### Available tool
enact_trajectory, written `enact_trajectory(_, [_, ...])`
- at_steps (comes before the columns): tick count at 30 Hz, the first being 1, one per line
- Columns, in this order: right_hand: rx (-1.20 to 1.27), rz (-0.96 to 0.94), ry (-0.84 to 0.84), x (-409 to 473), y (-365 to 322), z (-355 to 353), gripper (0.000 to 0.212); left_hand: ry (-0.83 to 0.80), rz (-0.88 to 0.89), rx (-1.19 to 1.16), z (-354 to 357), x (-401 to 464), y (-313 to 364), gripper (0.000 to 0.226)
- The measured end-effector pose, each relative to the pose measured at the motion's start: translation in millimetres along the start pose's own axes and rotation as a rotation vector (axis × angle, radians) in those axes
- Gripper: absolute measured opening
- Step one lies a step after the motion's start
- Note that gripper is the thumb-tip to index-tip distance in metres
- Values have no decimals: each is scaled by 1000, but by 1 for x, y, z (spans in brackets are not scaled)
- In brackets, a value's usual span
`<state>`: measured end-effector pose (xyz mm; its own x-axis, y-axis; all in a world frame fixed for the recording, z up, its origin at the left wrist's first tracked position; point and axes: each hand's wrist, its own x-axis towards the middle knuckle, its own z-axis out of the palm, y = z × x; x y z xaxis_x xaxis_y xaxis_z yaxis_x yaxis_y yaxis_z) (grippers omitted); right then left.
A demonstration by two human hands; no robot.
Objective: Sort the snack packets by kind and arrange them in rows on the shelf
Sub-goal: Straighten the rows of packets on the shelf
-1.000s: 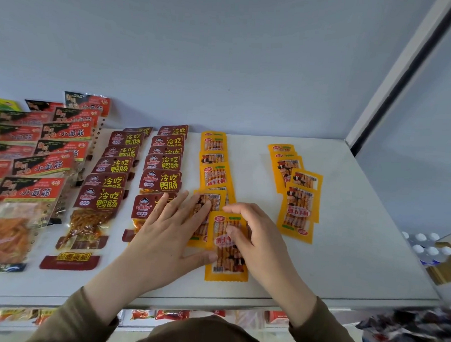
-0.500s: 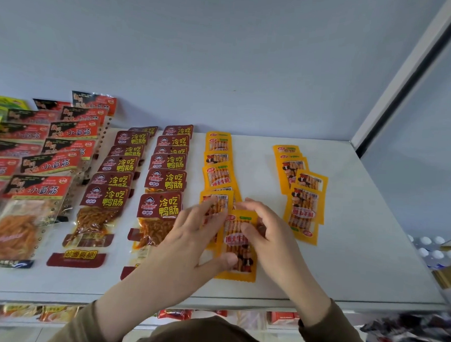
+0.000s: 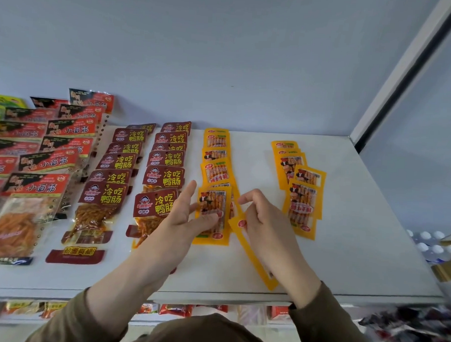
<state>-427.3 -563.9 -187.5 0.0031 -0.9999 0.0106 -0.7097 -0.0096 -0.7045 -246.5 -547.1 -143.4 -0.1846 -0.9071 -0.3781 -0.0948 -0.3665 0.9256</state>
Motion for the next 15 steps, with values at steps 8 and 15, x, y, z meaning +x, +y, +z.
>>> enact_trajectory(8, [-248,-71,-29,-2,-5,2,32,109,-53,-234,0,7,-1,66])
enact_trajectory(15, [-152,-9,-11,-6,1,-4,25,82,-38,-277,7,-4,0,69])
